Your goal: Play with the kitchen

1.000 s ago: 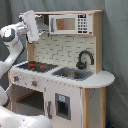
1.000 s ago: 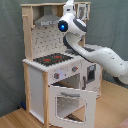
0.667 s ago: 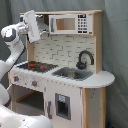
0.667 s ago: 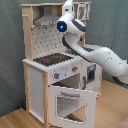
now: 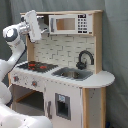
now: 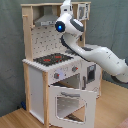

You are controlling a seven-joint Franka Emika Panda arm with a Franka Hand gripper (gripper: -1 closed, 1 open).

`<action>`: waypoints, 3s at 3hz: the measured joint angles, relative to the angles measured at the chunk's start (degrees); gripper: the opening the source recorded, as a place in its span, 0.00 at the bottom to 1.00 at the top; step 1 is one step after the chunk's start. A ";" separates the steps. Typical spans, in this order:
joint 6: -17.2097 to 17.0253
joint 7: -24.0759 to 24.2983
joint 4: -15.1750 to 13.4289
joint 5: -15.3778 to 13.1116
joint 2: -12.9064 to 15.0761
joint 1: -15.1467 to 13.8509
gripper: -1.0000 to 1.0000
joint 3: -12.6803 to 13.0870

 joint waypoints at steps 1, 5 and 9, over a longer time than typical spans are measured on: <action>0.88 -0.08 1.85 3.70 0.52 -3.76 0.00 1.03; 10.07 -9.11 -12.44 7.96 4.37 1.86 0.00 2.08; 23.23 -13.90 -29.14 7.92 3.67 11.85 0.00 2.07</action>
